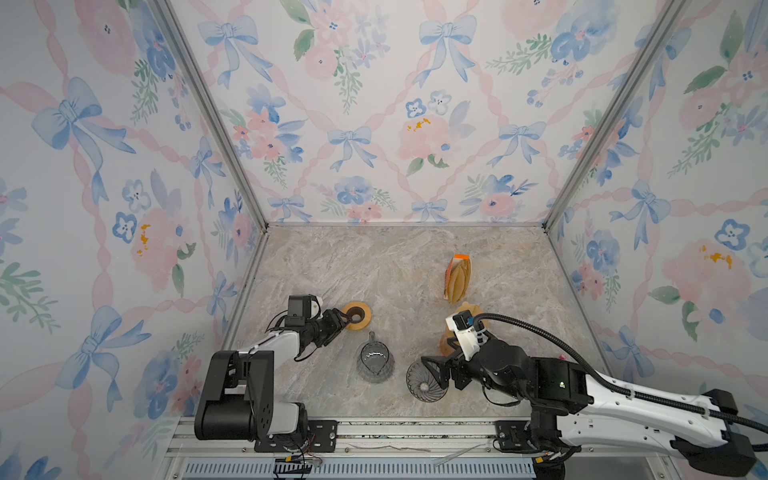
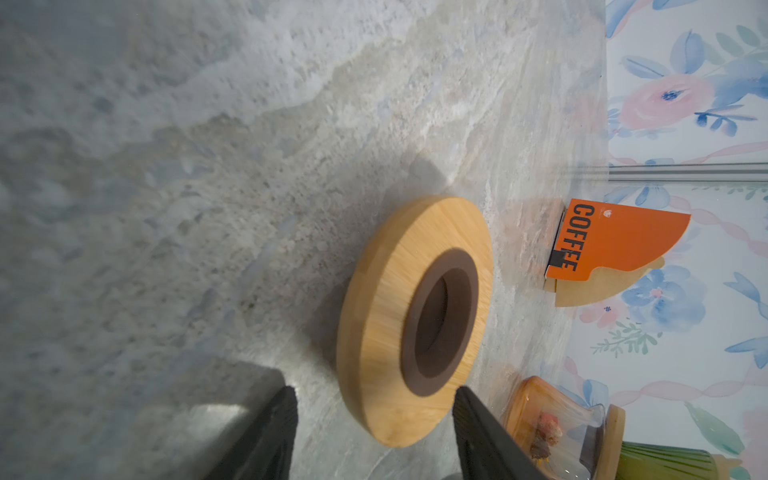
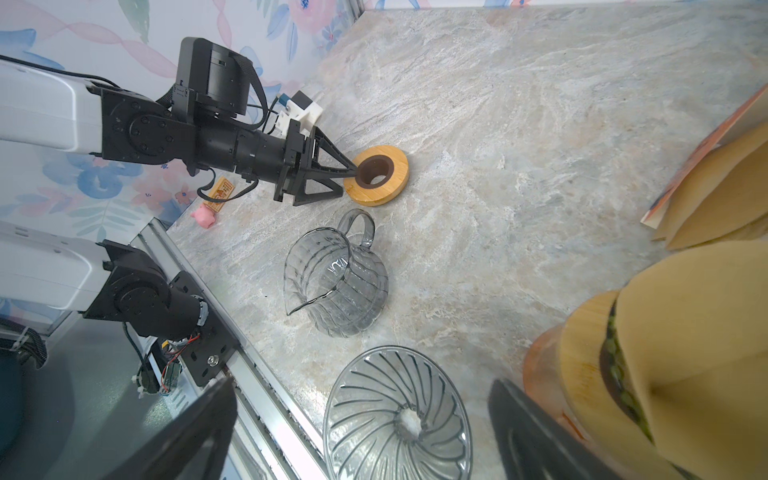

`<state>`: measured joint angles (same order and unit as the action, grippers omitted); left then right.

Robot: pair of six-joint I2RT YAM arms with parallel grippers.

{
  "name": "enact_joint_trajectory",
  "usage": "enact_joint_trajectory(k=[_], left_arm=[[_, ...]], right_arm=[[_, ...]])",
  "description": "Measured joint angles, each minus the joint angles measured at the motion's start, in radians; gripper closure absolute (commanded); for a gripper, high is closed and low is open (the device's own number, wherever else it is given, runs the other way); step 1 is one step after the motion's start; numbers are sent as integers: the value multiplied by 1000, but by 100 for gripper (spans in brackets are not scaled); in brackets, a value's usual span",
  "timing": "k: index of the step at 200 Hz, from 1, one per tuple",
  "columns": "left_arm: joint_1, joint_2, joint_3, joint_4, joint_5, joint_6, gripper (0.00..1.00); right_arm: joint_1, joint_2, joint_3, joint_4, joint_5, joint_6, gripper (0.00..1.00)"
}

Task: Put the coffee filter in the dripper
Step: 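Lower the left gripper onto the loose wooden ring and grasp its edge, then lift the wooden ring with the left gripper and carry it over the glass pitcher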

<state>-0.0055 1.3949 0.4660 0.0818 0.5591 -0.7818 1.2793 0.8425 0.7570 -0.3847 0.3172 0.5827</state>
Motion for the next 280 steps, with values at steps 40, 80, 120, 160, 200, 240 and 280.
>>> enact_joint_trajectory(k=[40, 80, 120, 160, 200, 240, 280], left_arm=[[0, 43, 2, 70, 17, -11, 45], [0, 76, 3, 121, 34, -32, 53], [0, 78, 12, 146, 46, -58, 64], [0, 84, 44, 164, 57, -77, 77], [-2, 104, 72, 181, 75, -85, 85], [-23, 125, 97, 194, 79, -87, 90], [-31, 114, 101, 188, 82, -87, 92]], right_arm=[[1, 5, 0, 0, 3, 0, 4], [1, 5, 0, -7, 11, 4, 4], [1, 5, 0, -12, 17, 8, 4], [1, 5, 0, -16, 26, 15, 3], [1, 5, 0, -22, 33, 19, 3], [1, 5, 0, -26, 36, 20, 3], [1, 2, 0, -46, 43, 24, 3]])
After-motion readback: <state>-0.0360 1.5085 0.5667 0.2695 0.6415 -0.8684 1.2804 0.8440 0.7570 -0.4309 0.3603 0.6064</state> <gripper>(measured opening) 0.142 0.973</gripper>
